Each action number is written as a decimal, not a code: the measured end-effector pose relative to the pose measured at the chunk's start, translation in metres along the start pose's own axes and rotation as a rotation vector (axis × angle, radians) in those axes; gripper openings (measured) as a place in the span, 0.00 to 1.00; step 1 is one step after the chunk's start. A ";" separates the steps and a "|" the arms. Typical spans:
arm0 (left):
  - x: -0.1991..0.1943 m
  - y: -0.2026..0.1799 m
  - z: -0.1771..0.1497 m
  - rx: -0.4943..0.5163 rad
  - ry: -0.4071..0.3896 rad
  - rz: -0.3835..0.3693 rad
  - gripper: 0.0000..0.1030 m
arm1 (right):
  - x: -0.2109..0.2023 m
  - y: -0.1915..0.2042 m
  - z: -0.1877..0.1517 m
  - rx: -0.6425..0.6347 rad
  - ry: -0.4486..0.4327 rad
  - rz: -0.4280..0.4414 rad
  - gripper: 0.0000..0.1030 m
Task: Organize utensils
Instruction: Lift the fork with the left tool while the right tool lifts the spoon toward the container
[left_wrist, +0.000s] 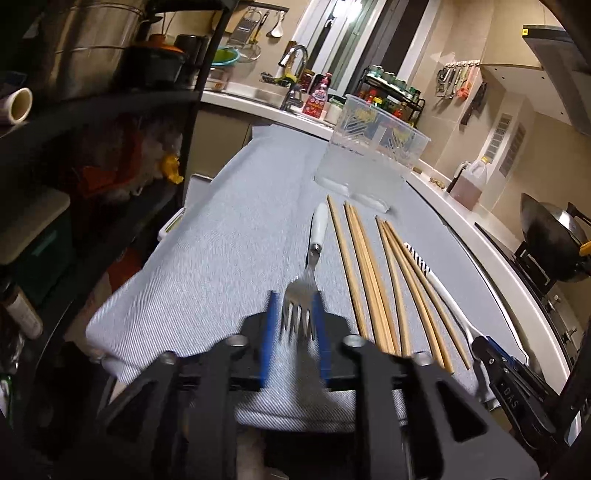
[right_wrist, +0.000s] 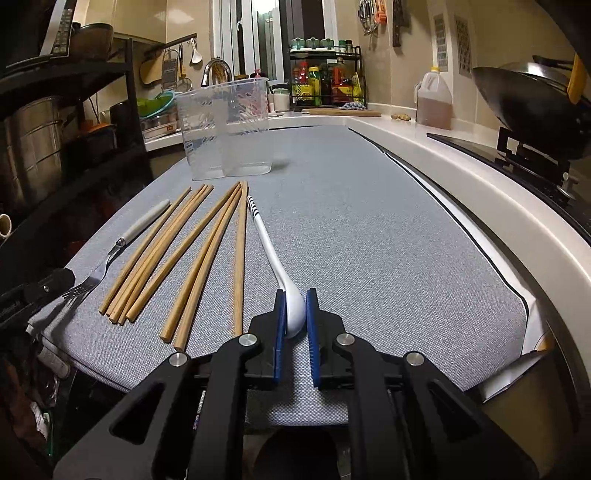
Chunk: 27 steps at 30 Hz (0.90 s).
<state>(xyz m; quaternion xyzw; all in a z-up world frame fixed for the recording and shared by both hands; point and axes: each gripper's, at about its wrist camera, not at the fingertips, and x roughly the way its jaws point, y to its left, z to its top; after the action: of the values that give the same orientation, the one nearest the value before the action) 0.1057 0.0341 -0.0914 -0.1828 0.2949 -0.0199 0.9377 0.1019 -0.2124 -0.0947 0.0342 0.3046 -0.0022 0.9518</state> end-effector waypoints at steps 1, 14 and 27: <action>0.000 -0.001 -0.003 -0.006 -0.002 0.012 0.38 | 0.000 -0.001 0.000 0.003 0.001 0.001 0.11; 0.011 0.003 -0.003 -0.084 -0.017 0.005 0.10 | 0.000 -0.001 -0.002 0.000 -0.007 0.009 0.11; -0.026 -0.004 0.042 0.065 -0.205 -0.002 0.02 | -0.018 -0.008 0.021 0.005 -0.079 -0.003 0.11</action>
<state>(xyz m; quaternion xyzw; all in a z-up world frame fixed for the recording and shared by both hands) 0.1082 0.0478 -0.0440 -0.1537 0.1965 -0.0116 0.9683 0.0993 -0.2216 -0.0681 0.0357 0.2668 -0.0057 0.9631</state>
